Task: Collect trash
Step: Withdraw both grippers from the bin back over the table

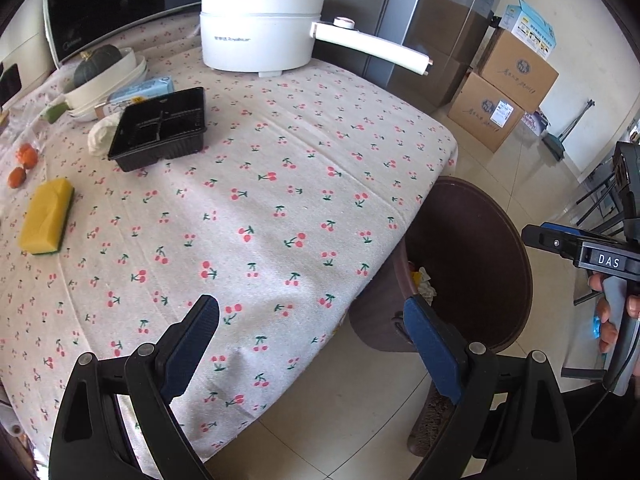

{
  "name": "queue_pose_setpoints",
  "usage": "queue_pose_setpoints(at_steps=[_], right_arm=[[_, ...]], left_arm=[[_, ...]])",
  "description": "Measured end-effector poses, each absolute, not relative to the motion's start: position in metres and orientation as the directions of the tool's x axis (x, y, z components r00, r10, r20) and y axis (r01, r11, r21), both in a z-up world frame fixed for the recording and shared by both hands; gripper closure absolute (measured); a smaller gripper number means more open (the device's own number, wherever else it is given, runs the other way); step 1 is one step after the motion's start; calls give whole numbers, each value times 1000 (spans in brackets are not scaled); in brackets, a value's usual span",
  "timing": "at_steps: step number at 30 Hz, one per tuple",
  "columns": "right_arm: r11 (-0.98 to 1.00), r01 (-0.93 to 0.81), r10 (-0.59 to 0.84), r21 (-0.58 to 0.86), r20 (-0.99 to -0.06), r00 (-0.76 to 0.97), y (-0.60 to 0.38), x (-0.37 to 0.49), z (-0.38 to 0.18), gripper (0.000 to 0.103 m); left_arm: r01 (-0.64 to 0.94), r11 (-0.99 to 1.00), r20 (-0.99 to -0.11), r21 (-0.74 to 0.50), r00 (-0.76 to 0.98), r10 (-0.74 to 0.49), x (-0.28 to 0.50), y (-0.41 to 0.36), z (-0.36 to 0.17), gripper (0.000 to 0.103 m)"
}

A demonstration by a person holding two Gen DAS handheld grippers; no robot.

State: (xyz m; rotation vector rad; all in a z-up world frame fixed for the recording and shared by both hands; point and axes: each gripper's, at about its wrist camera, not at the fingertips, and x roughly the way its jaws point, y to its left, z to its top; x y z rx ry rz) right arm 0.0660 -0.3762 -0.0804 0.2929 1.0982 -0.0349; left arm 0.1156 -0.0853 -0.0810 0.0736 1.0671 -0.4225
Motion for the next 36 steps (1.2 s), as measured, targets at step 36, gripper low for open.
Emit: queue_pose_setpoints(at_steps=[36], right_arm=[[986,-110,163,125,-856,491,-192,143,-64,1]], left_arm=[[39,988,-856,-149,496,-149,131,95,-70,0]])
